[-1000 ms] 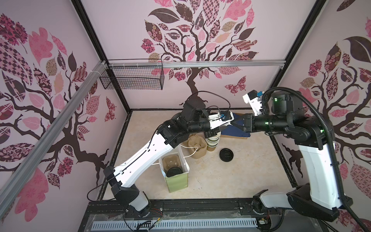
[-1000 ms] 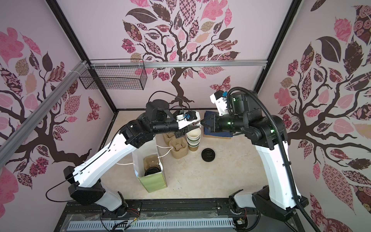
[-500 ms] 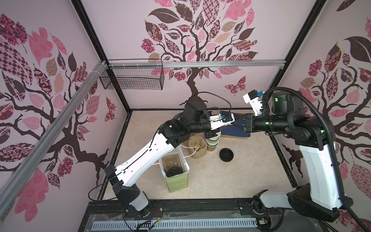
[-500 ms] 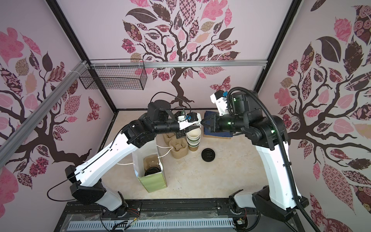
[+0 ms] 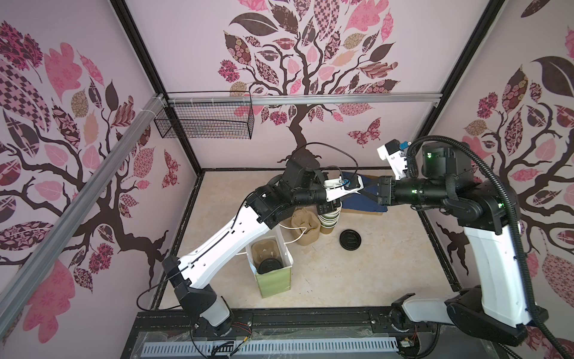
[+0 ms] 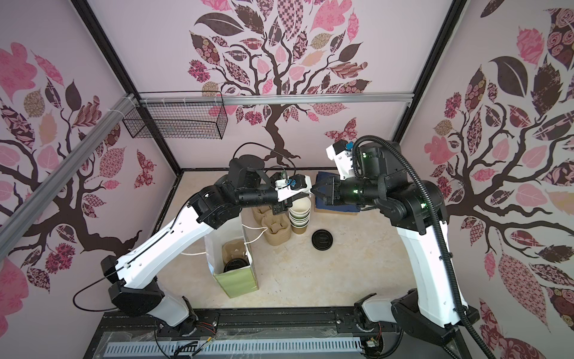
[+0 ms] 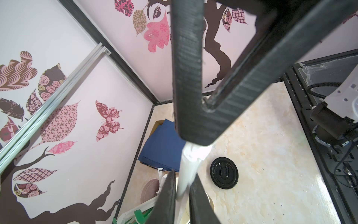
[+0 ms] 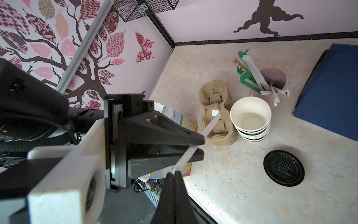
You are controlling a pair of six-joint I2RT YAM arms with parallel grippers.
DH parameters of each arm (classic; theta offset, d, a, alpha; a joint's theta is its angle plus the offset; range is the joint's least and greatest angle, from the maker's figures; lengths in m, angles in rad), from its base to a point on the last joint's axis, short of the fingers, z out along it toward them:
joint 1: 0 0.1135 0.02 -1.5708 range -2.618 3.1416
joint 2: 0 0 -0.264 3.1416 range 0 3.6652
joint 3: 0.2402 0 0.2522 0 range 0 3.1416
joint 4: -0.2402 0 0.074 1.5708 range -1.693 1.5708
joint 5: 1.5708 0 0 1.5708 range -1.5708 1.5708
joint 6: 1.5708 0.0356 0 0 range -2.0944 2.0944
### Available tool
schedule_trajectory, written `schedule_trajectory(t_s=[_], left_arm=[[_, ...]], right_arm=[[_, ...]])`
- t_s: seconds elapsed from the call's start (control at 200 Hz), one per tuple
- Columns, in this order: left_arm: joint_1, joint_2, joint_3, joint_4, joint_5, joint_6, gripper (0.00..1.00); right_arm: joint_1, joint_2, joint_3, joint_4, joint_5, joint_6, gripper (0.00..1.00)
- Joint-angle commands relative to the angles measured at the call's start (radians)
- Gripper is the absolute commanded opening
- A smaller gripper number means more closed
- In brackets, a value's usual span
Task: Pack a coffee takeout order
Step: Place the straw in the takeout bag.
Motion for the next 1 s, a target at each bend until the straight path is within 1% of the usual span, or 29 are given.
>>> schedule_trajectory(t_s=[0.0, 0.335, 0.43, 0.505, 0.63, 0.655, 0.755, 0.85, 0.92, 0.995], left_arm=[[-0.002, -0.011, -0.019, 0.004, 0.018, 0.012, 0.15], [-0.002, -0.009, -0.006, 0.004, 0.014, 0.012, 0.09], [-0.002, -0.012, -0.002, 0.003, 0.008, 0.002, 0.08], [-0.002, -0.016, -0.001, 0.001, 0.005, -0.006, 0.07], [-0.002, -0.034, -0.001, -0.002, 0.001, -0.021, 0.06], [-0.002, -0.039, -0.001, 0.0, 0.001, -0.028, 0.06], [-0.002, -0.072, -0.001, -0.002, -0.011, -0.059, 0.06], [-0.002, -0.136, -0.019, 0.003, -0.039, -0.115, 0.05], [-0.002, -0.202, -0.039, 0.009, -0.095, -0.181, 0.0], [-0.002, -0.266, -0.028, -0.043, -0.166, -0.248, 0.0]], right_arm=[[0.0, -0.02, -0.007, 0.007, -0.011, 0.01, 0.0], [0.0, -0.015, -0.002, 0.005, -0.019, 0.01, 0.0], [0.0, -0.013, 0.004, 0.013, -0.031, 0.015, 0.12], [0.0, -0.005, 0.027, 0.019, -0.04, 0.022, 0.3], [-0.001, 0.0, 0.054, 0.028, -0.024, 0.021, 0.51], [-0.001, -0.002, 0.085, 0.03, -0.014, 0.021, 0.54], [0.0, -0.013, 0.115, 0.048, 0.043, 0.025, 0.55], [0.0, -0.041, 0.104, 0.075, 0.115, 0.028, 0.56], [0.001, -0.068, 0.073, 0.096, 0.165, 0.031, 0.56], [0.0, -0.092, 0.03, 0.118, 0.189, 0.032, 0.51]])
